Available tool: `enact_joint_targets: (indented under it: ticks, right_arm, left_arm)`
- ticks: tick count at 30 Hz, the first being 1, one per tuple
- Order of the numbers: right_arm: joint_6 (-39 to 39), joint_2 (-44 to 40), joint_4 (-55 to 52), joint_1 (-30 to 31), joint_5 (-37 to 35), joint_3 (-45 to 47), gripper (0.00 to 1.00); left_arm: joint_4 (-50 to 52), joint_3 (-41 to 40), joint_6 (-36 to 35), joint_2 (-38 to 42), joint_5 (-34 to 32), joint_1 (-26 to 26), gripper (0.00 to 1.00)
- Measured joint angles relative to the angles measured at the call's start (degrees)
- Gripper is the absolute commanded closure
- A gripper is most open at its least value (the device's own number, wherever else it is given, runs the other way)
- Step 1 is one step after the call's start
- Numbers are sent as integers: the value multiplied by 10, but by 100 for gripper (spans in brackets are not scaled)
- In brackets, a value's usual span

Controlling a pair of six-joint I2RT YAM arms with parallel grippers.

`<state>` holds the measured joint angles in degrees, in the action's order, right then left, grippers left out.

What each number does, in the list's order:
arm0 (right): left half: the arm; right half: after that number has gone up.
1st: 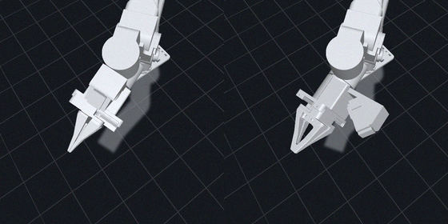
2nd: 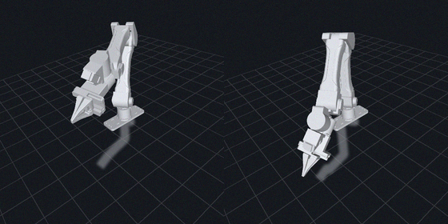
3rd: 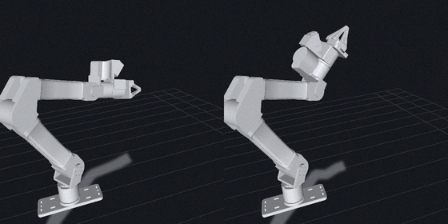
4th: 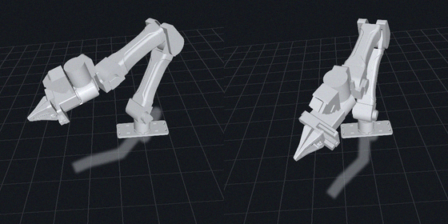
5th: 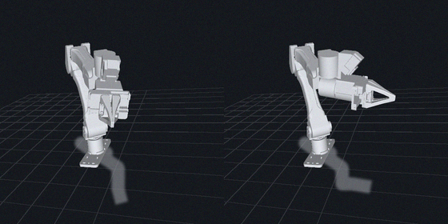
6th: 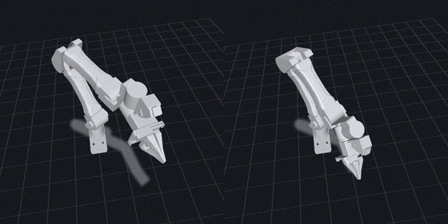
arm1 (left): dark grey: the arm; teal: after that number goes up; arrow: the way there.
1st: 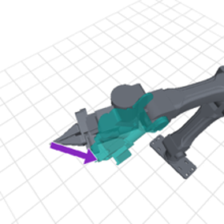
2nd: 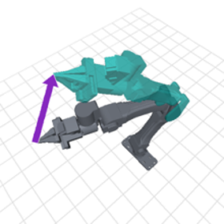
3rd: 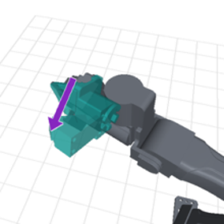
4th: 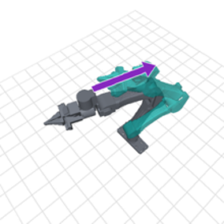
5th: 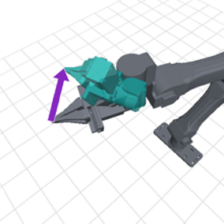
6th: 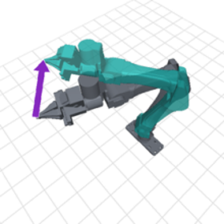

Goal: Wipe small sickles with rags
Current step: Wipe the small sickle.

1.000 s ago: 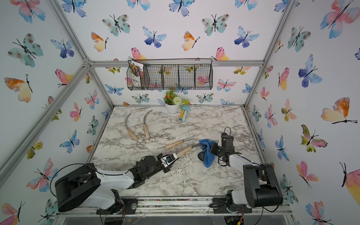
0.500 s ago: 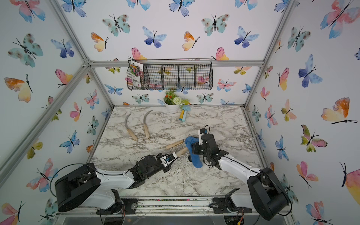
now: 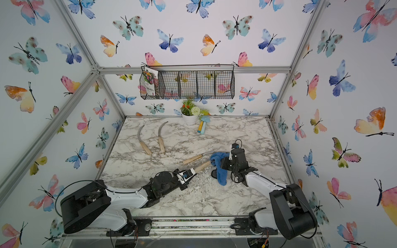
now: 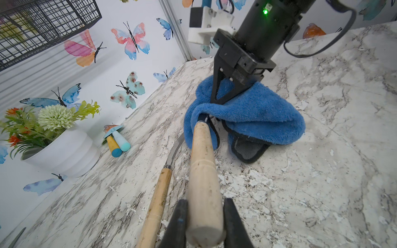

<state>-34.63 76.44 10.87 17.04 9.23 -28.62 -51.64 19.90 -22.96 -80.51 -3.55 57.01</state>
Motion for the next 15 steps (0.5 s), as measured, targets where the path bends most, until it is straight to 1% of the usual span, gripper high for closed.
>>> enact_joint_targets:
  ticks: [3,9,12,15]
  right_arm:
    - [3,4,-1,-52,16,13,98]
    - [13,12,0,-60,46,7,98]
    - [13,17,-2,-39,44,-4,98]
    - [12,18,-7,14,36,-24,98]
  left_arm:
    - [0,0,0,0,4,0,100]
    - [-1,0,0,0,5,2,100]
    - [-1,0,0,0,4,2,100]
    - [-4,0,0,0,1,0,100]
